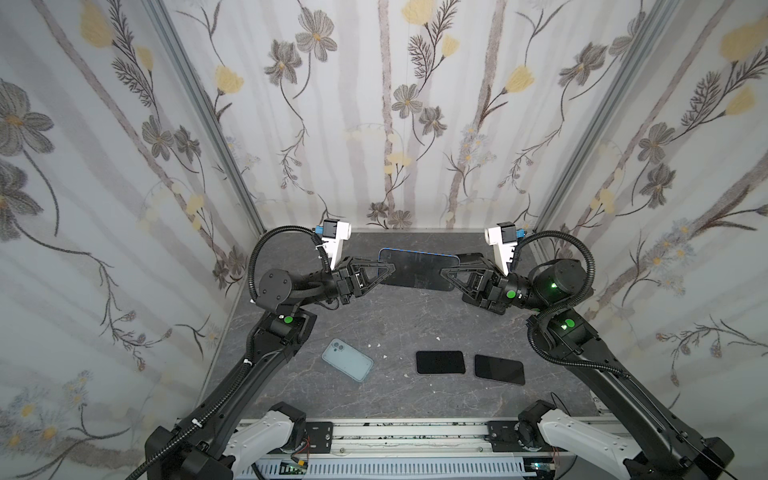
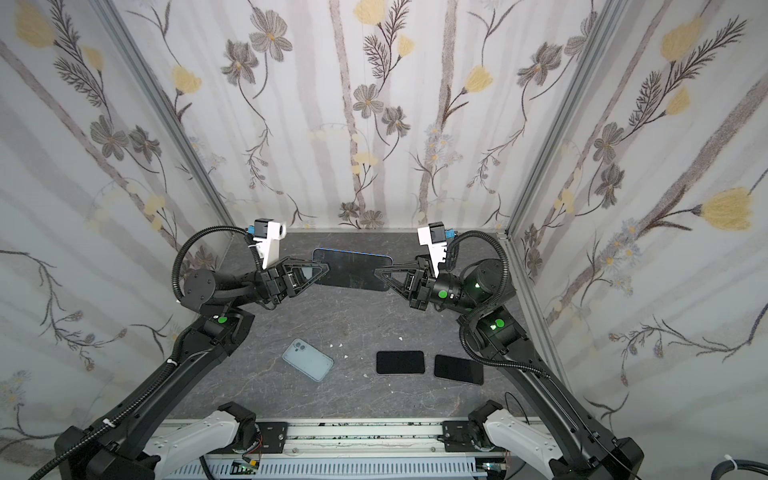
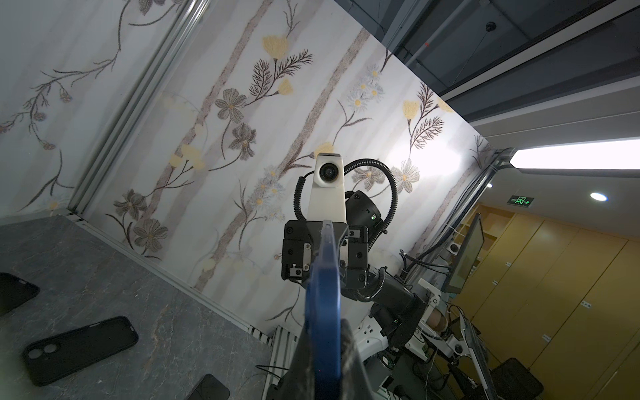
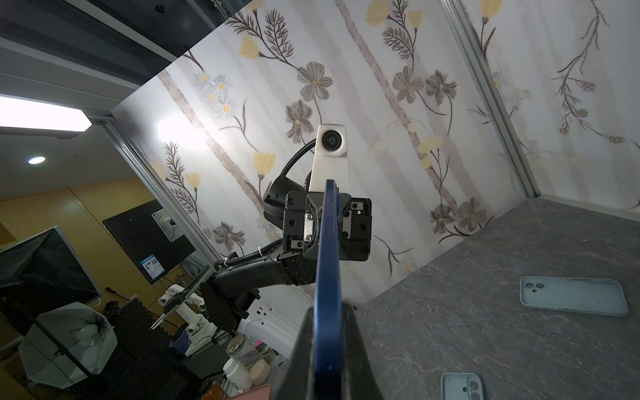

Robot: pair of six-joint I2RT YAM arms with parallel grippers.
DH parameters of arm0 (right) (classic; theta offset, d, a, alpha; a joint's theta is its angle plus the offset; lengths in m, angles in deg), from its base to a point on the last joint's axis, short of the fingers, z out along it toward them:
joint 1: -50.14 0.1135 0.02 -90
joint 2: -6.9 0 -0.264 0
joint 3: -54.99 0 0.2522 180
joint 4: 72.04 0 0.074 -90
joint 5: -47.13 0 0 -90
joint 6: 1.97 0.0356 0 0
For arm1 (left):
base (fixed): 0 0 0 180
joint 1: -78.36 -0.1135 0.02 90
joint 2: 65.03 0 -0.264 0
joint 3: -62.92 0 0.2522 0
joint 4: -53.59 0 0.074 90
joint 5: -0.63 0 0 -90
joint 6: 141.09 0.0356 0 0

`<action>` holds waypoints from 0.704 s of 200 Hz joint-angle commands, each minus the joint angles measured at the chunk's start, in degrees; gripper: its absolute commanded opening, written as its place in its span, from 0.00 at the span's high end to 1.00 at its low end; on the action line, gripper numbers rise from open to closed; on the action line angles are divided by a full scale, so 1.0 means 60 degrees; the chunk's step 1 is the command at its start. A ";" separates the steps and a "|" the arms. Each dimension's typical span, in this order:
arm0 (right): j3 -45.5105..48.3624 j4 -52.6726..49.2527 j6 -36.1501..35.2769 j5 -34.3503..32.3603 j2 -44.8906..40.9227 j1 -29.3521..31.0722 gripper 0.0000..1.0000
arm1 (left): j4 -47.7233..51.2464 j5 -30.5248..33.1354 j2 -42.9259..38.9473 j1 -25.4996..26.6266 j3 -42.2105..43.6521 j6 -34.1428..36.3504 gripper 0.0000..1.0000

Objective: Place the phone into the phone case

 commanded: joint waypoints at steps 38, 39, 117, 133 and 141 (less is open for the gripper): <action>0.0014 0.0336 -0.0171 -0.0223 -0.0095 0.0016 1.00 | 0.2096 0.0060 -0.0219 -0.0024 -0.0763 0.1663 0.57; 0.0013 0.0330 -0.0174 -0.0237 -0.0095 0.0019 1.00 | 0.2172 0.0066 -0.0223 -0.0025 -0.0783 0.1691 0.55; 0.0014 -0.1927 -0.0924 -0.2154 -0.0420 -0.0038 1.00 | 1.1100 0.4940 -0.0710 -0.0177 -0.2483 0.5971 0.34; -0.0201 -0.3041 -0.1326 -0.2985 -0.0294 -0.0062 1.00 | 1.2494 0.5634 -0.0674 -0.0152 -0.2288 0.5803 0.36; -0.0324 -0.3626 -0.1581 -0.3433 -0.0228 -0.0055 1.00 | 1.3064 0.5967 -0.0622 -0.0110 -0.2050 0.5487 0.37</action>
